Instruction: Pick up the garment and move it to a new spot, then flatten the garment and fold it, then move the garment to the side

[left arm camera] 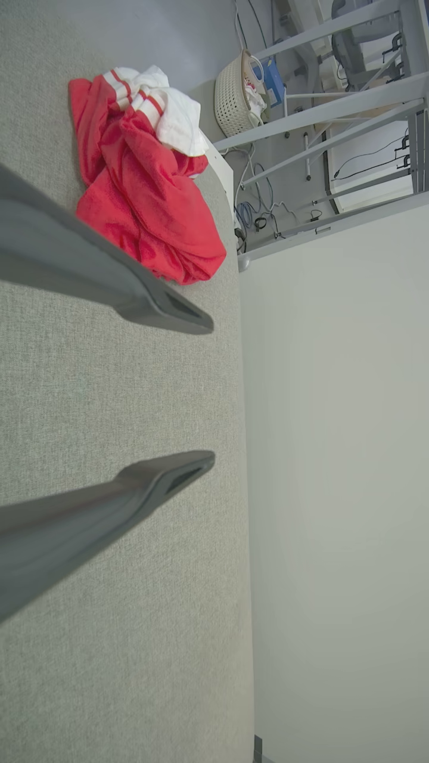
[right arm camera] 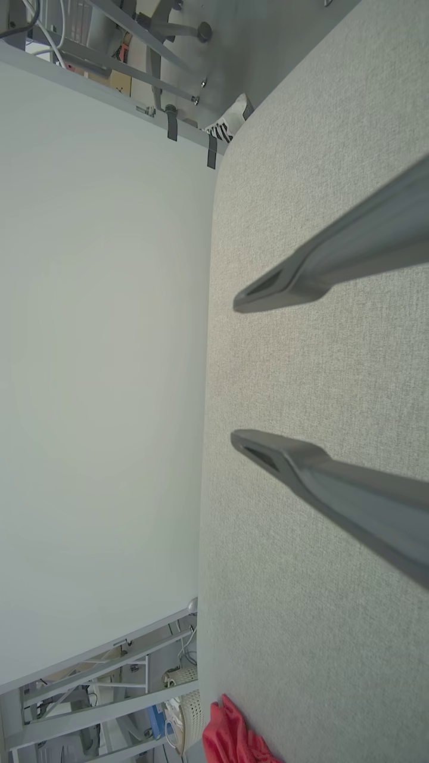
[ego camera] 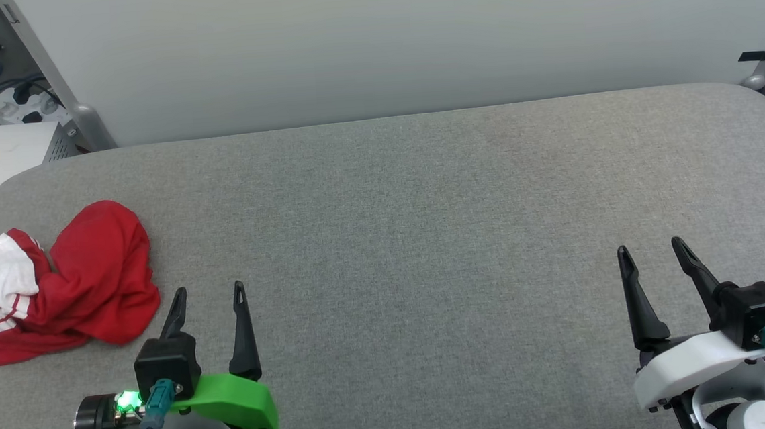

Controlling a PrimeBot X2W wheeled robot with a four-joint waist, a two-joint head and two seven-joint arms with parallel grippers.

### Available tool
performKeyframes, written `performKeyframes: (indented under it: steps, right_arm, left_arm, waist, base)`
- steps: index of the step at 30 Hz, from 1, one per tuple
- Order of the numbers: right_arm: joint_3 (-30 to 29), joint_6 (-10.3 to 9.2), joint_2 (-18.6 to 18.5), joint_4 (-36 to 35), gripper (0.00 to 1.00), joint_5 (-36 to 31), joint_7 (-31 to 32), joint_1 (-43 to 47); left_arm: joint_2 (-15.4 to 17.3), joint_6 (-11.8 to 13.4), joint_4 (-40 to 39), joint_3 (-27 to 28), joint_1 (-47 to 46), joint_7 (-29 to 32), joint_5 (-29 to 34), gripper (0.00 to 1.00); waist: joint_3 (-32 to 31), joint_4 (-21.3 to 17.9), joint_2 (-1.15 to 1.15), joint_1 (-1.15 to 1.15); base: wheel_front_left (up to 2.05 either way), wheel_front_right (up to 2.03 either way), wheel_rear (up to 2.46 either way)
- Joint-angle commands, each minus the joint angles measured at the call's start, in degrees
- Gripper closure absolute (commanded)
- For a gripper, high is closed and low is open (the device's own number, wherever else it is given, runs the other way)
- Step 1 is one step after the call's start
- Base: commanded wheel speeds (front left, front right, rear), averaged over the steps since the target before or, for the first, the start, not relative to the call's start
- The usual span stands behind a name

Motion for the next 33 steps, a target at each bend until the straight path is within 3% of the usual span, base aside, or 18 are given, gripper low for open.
performKeyframes:
  steps: [1,33]
  right_arm:
    - [0.1,-0.01,0.0,-0.6,0.00,0.6,-0.7,0.6]
    - [0.5,-0.03,0.1,-1.4,0.00,1.9,-5.0,2.0]
  left_arm:
    - [-0.1,0.4,-0.1,-0.1,0.0,-0.6,-0.4,0.00]
    - [-0.2,1.4,0.2,-1.5,0.6,-4.9,-2.1,0.00]
  waist:
    - [0.0,0.0,0.00,0.00]
    - [0.6,0.4,0.00,0.00]
  base:
    - [0.00,0.00,0.00]
    - [0.00,0.00,0.00]
